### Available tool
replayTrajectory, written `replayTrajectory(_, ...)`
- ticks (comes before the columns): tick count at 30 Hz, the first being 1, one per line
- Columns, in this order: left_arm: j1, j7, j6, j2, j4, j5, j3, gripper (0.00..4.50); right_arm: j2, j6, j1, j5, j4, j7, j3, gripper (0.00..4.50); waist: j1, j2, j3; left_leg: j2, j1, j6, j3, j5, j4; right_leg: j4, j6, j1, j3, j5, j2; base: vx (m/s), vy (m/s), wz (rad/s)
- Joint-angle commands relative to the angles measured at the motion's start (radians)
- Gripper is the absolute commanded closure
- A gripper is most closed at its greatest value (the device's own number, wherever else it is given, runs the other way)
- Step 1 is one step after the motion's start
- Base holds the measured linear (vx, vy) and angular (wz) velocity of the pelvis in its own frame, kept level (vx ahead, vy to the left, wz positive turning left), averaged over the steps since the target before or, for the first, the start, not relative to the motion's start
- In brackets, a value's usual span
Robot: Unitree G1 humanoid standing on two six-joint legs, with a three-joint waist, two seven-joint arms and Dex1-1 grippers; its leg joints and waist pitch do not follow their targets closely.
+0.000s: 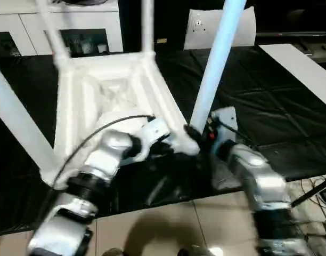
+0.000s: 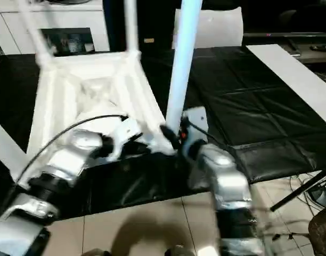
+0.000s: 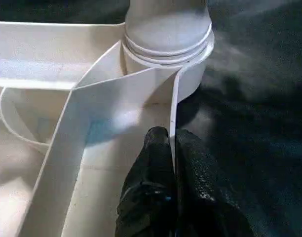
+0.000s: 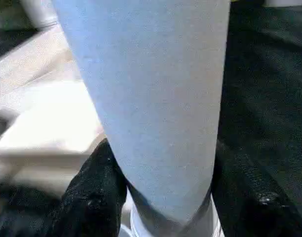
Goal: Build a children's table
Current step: Rotate leg to tighten
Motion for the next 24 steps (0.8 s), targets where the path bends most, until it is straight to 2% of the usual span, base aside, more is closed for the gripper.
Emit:
replayTrajectory(1,-0.029,0.12,-0.011,-0.092,-0.041,-0.024,0.002,4.5,0.107,0.035,0.004,0.064,0.045,0.055,0.146,2.48,0.004,-0.006,-0.065,0.017,0.007,0.012,-0.004,-0.146,-0.064,-0.091,-0.17,0.046,0.046,-0.238,-0.066,0.0,0.0,0.0)
replayTrajectory(2,-0.031,0.124,-0.019,-0.091,-0.038,-0.017,-0.003,4.5,0.118,0.028,0.002,0.069,0.046,0.051,0.14,2.48,0.004,-0.003,-0.065,0.016,0.006,0.02,-0.004,-0.14,-0.064,-0.089,-0.175,0.047,0.047,-0.201,-0.065,0.0,0.0,0.0)
replayTrajectory(3,-0.032,0.126,-0.024,-0.091,-0.036,-0.013,-0.006,4.5,0.127,0.021,0.001,0.073,0.046,0.047,0.133,1.93,0.003,-0.003,-0.066,0.015,0.004,0.026,-0.003,-0.133,-0.064,-0.087,-0.18,0.049,0.047,-0.166,-0.065,0.0,0.0,0.0)
replayTrajectory(6,-0.032,0.111,-0.024,-0.078,-0.039,-0.01,-0.014,4.5,0.125,0.011,0.005,0.077,0.029,0.045,0.113,1.77,0.003,-0.003,-0.065,0.015,0.004,0.036,-0.003,-0.128,-0.066,-0.085,-0.186,0.052,0.045,-0.133,-0.065,0.0,0.0,0.0)
replayTrajectory(7,-0.029,0.093,-0.028,-0.062,-0.04,-0.01,-0.018,4.5,0.102,-0.001,0.014,0.076,0.014,0.066,0.111,1.7,0.003,-0.002,-0.064,0.016,0.004,0.038,-0.003,-0.129,-0.067,-0.086,-0.188,0.053,0.045,-0.131,-0.065,0.0,0.0,0.0)
replayTrajectory(8,-0.029,0.088,-0.033,-0.056,-0.039,-0.01,-0.019,4.5,0.091,-0.006,0.017,0.075,0.009,0.076,0.111,1.42,0.004,0.002,-0.064,0.017,0.007,0.037,-0.004,-0.137,-0.067,-0.088,-0.188,0.052,0.045,-0.134,-0.066,0.0,0.0,0.0)
replayTrajectory(10,-0.025,0.059,-0.058,-0.031,-0.033,-0.009,-0.021,4.5,0.036,-0.044,0.031,0.064,-0.009,0.13,0.11,1.31,0.007,0.001,-0.066,0.018,0.008,0.041,-0.002,-0.14,-0.065,-0.087,-0.19,0.055,0.046,-0.119,-0.066,0.0,0.0,0.0)
replayTrajectory(11,-0.021,0.041,-0.077,-0.018,-0.029,-0.011,-0.023,4.5,0.009,-0.06,0.037,0.067,-0.015,0.156,0.103,1.31,0.008,0.001,-0.067,0.018,0.006,0.046,-0.004,-0.126,-0.066,-0.084,-0.197,0.056,0.046,-0.094,-0.067,0.0,0.0,0.0)
replayTrajectory(14,-0.009,-0.012,-0.131,0.009,-0.018,-0.021,-0.026,4.5,-0.054,-0.089,0.044,0.083,-0.023,0.228,0.085,0.87,0.012,0.001,-0.072,0.017,0.005,0.063,-0.002,-0.098,-0.061,-0.078,-0.213,0.062,0.045,-0.032,-0.066,0.0,0.0,0.0)
replayTrajectory(15,0.002,-0.074,-0.182,0.037,-0.012,-0.04,-0.027,4.5,-0.122,-0.111,0.05,0.086,-0.024,0.309,0.078,0.83,0.012,0.005,-0.074,0.016,0.003,0.07,-0.001,-0.089,-0.06,-0.075,-0.221,0.064,0.046,-0.013,-0.067,0.0,0.0,0.0)
replayTrajectory(16,0.002,-0.074,-0.182,0.037,-0.012,-0.04,-0.027,4.5,-0.122,-0.111,0.05,0.086,-0.024,0.309,0.078,0.76,0.012,0.0,-0.074,0.015,0.001,0.077,-0.001,-0.09,-0.058,-0.076,-0.223,0.067,0.045,-0.013,-0.067,0.0,0.0,0.0)
replayTrajectory(17,0.005,-0.096,-0.192,0.047,-0.01,-0.047,-0.025,4.5,-0.149,-0.122,0.053,0.085,-0.023,0.343,0.078,0.76,0.014,0.0,-0.075,0.016,0.002,0.079,-0.001,-0.09,-0.058,-0.076,-0.224,0.067,0.045,-0.013,-0.067,0.0,0.0,0.0)
replayTrajectory(20,0.014,-0.175,-0.251,0.083,-0.009,-0.063,-0.042,4.5,-0.211,-0.148,0.063,0.087,-0.022,0.422,0.087,0.36,0.014,0.001,-0.074,0.019,0.003,0.081,0.0,-0.105,-0.058,-0.078,-0.228,0.063,0.044,-0.053,-0.069,0.0,0.0,0.0)
replayTrajectory(21,0.02,-0.234,-0.296,0.11,-0.004,-0.074,-0.054,4.5,-0.246,-0.159,0.072,0.087,-0.026,0.468,0.097,0.36,0.013,-0.004,-0.074,0.02,0.004,0.077,0.0,-0.111,-0.058,-0.079,-0.227,0.063,0.044,-0.07,-0.067,0.0,0.0,0.0)
replayTrajectory(24,0.026,-0.335,-0.338,0.152,0.009,-0.104,-0.059,4.5,-0.298,-0.165,0.086,0.109,-0.035,0.56,0.111,0.26,0.017,-0.001,-0.074,0.022,0.006,0.08,-0.001,-0.118,-0.059,-0.078,-0.223,0.062,0.045,-0.082,-0.069,0.0,0.0,0.0)
